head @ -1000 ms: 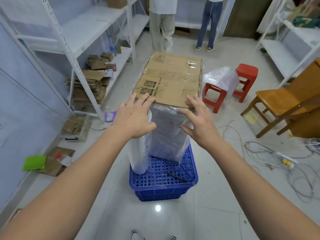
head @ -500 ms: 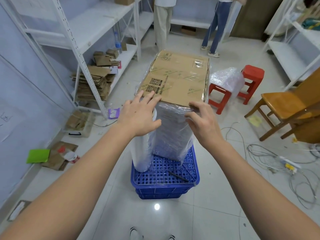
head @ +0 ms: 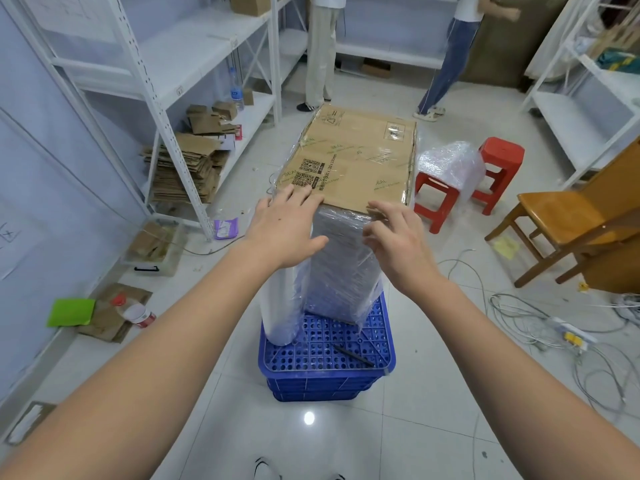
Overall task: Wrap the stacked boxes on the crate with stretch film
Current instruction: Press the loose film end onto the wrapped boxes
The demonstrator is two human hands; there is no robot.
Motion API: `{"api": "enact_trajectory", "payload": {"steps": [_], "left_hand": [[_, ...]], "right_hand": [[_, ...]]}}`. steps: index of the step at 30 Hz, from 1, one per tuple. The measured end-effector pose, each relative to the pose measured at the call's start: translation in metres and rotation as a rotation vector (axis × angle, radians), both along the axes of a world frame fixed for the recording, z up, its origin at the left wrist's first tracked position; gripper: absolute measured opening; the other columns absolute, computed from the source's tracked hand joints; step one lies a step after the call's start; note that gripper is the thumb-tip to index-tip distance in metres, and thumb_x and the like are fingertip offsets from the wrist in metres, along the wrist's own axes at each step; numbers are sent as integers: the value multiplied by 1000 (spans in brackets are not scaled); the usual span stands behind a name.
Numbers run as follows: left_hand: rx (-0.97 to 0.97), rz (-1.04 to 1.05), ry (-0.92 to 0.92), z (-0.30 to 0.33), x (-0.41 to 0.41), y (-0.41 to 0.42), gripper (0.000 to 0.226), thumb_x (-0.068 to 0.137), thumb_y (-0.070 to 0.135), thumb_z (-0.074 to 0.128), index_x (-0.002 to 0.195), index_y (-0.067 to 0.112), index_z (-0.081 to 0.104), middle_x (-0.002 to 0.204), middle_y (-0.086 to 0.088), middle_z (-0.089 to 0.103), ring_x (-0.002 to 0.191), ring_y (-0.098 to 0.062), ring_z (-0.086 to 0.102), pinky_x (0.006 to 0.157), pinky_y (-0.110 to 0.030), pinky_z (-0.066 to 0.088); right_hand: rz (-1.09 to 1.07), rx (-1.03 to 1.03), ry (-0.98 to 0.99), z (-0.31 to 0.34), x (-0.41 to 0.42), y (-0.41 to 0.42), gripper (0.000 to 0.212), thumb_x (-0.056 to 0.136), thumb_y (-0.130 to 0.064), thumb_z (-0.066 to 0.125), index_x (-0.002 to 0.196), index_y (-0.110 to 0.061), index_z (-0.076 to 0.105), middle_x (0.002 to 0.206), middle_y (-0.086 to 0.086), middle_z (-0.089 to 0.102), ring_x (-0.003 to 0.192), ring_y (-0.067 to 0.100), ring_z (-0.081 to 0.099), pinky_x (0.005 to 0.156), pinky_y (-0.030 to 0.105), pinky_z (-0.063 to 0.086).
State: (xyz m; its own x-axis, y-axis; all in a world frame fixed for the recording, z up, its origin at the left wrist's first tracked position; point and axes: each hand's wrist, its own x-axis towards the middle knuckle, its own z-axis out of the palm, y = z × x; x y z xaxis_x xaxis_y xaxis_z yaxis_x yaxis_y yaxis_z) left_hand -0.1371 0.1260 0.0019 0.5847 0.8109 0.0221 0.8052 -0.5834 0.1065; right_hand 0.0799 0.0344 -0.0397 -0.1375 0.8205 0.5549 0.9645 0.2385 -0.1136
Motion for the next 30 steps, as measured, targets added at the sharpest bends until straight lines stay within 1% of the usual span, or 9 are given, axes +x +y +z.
{"api": "enact_trajectory", "payload": {"steps": [4, 8, 17, 19, 21, 24, 26, 28, 30], "left_hand": [[-3, 6, 1, -1, 1, -1, 79, 95, 59, 56, 160, 29, 25, 171, 1, 18, 158, -25, 12, 123, -55, 22], [3, 2, -3, -1, 1, -1, 78, 95, 57, 57, 159, 28, 25, 171, 1, 19, 158, -25, 12, 122, -55, 23], [86, 17, -17, -7, 1, -6, 76, 92, 56, 58, 157, 29, 29, 168, 4, 25, 155, -21, 17, 118, -51, 28], [95, 19, -25, -7, 1, -6, 75, 92, 55, 58, 156, 29, 30, 168, 4, 26, 154, -20, 19, 117, -51, 29], [93, 22, -34, -7, 1, -6, 74, 91, 54, 58, 156, 29, 31, 167, 4, 26, 155, -20, 18, 117, -50, 29], [91, 31, -44, -9, 1, -5, 74, 91, 55, 58, 155, 30, 32, 167, 5, 27, 155, -20, 18, 118, -50, 28], [95, 33, -45, -9, 1, -6, 75, 91, 55, 58, 156, 30, 31, 168, 4, 26, 155, -20, 18, 118, -50, 29], [95, 31, -49, -9, 1, -6, 75, 92, 55, 58, 156, 30, 30, 168, 4, 26, 156, -20, 17, 118, -50, 28], [92, 31, -50, -9, 1, -7, 75, 92, 55, 57, 157, 31, 28, 168, 4, 24, 156, -20, 16, 118, -50, 28]], "right_hand": [[-7, -83, -108, -2, -5, 8, 20, 75, -23, 81, 94, -22, 74, 139, 14, 52, 127, 37, 42, 104, 58, 32], [-63, -74, -96, -3, -11, 11, 8, 79, -22, 79, 82, -19, 73, 134, 13, 56, 125, 38, 44, 105, 57, 31], [68, 63, -71, 8, -24, 30, 8, 80, -20, 78, 77, -16, 71, 130, 11, 60, 119, 33, 45, 101, 52, 34], [88, 1, -75, 16, -28, 36, 8, 78, -20, 80, 77, -17, 72, 130, 10, 61, 115, 33, 48, 98, 47, 35], [90, -146, -120, 23, -29, 37, 13, 72, -27, 84, 79, -22, 75, 135, 9, 58, 120, 35, 47, 100, 48, 33], [57, -434, -269, 32, -18, 32, 36, 61, -43, 88, 93, -31, 77, 153, 9, 38, 137, 38, 31, 111, 56, 25], [37, -525, -355, 37, -10, 29, 42, 60, -45, 88, 98, -34, 76, 160, 9, 26, 141, 39, 23, 113, 58, 23], [28, -543, -385, 40, -5, 28, 32, 66, -40, 86, 95, -32, 76, 162, 10, 20, 143, 39, 20, 114, 56, 24], [38, -506, -384, 40, -2, 28, 13, 73, -31, 82, 83, -28, 75, 161, 11, 23, 143, 39, 22, 114, 54, 26]]}}
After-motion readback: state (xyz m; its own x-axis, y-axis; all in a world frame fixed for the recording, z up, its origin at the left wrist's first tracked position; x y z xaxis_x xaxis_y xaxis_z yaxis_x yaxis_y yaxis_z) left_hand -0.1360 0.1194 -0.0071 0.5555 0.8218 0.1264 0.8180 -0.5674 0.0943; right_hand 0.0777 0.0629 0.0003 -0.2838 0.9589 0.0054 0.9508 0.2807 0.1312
